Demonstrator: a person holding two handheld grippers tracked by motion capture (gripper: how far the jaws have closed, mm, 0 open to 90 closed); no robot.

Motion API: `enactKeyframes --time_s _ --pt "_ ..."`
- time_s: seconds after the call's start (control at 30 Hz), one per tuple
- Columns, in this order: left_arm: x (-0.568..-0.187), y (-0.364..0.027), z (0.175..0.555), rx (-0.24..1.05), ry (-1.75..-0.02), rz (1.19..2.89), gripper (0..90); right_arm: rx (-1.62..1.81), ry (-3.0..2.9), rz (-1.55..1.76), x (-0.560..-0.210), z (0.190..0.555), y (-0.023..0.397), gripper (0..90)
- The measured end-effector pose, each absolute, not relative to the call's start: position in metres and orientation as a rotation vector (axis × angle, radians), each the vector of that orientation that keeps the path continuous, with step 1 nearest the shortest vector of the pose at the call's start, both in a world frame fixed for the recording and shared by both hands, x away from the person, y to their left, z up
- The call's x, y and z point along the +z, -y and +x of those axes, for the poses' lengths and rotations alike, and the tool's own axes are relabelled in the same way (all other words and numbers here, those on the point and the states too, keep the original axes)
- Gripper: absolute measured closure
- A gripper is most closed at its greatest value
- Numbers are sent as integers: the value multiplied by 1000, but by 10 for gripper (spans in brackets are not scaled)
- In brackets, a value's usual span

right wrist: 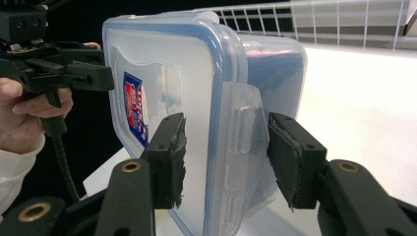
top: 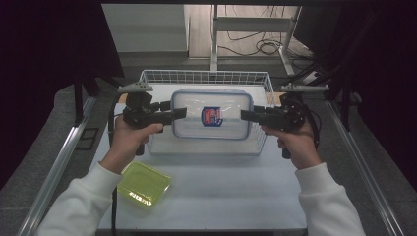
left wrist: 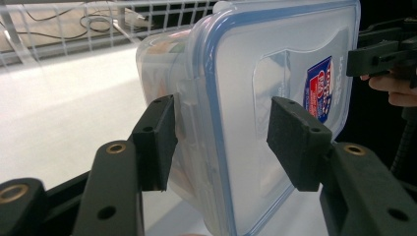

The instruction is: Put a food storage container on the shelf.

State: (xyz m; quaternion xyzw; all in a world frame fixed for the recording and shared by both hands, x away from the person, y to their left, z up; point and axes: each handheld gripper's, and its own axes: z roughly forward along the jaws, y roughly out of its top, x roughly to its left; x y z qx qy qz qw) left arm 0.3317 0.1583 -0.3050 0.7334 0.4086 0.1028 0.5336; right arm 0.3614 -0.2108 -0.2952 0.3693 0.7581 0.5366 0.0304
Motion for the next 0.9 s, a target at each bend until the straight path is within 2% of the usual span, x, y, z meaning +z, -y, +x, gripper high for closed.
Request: enactKeyframes --time_s 0.33,0.47,0.7,0.9 --pt "-297 -170 375 205 -1025 1755 455 1652 -2393 1191 -289 414 199 495" --pt "-297 -172 383 193 -1037 1746 457 1656 -2394 1208 -288 424 197 494" --pt "-298 -175 407 93 -1106 1699 456 1696 -2394 1344 -291 450 198 477" --pt "-302 -174 418 107 -1152 1672 454 1721 -2342 1473 -298 460 198 455"
